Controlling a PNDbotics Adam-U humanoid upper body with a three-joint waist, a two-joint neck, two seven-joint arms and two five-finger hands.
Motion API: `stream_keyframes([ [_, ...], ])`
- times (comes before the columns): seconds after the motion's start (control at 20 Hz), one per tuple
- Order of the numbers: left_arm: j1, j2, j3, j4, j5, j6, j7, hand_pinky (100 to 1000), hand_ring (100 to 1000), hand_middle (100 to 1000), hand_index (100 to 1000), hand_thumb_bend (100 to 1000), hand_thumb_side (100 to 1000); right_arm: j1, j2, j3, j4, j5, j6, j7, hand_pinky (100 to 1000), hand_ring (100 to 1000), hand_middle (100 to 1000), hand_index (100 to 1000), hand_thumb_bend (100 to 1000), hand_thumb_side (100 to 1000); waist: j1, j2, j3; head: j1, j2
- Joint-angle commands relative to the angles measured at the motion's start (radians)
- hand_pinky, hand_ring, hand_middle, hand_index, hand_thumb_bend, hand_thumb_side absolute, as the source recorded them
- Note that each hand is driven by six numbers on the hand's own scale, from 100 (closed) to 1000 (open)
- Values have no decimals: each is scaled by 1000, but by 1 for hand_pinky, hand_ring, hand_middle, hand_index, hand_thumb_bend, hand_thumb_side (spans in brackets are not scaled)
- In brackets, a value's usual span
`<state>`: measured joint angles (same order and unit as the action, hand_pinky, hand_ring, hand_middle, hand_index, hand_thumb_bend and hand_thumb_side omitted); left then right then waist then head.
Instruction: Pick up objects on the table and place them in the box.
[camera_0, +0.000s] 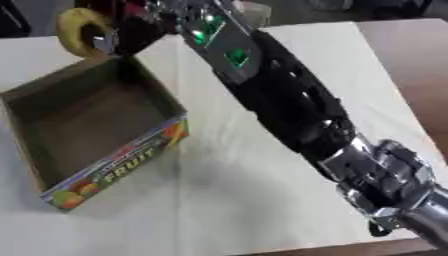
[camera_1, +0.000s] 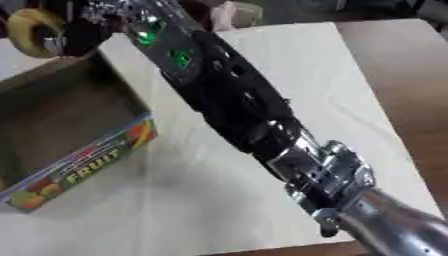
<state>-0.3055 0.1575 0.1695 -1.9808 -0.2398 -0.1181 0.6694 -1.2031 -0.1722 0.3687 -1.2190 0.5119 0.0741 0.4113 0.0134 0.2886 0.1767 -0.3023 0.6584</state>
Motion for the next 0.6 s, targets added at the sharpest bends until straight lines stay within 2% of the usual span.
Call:
stream_keyframes([
  [0.05,-18,9,-1,-19,3,-10,6,308,441,427,582,100,834,13,52,-19,38,28,20,-22,624,622,479,657,100,100,8,-19,6,-10,-13],
  [0.3,-28,6,-5,-19,7,-14,20,307,439,426,581,100,833,76,109,-27,105,70,36,-40,625,628,484,658,100,100,11,-13,11,-15,-24],
  [0.6,-32,5,-7,-19,7,-15,18,306,440,426,580,100,833,97,131,-8,149,156,-6,-33,631,653,495,659,100,100,9,-8,13,-17,-18],
])
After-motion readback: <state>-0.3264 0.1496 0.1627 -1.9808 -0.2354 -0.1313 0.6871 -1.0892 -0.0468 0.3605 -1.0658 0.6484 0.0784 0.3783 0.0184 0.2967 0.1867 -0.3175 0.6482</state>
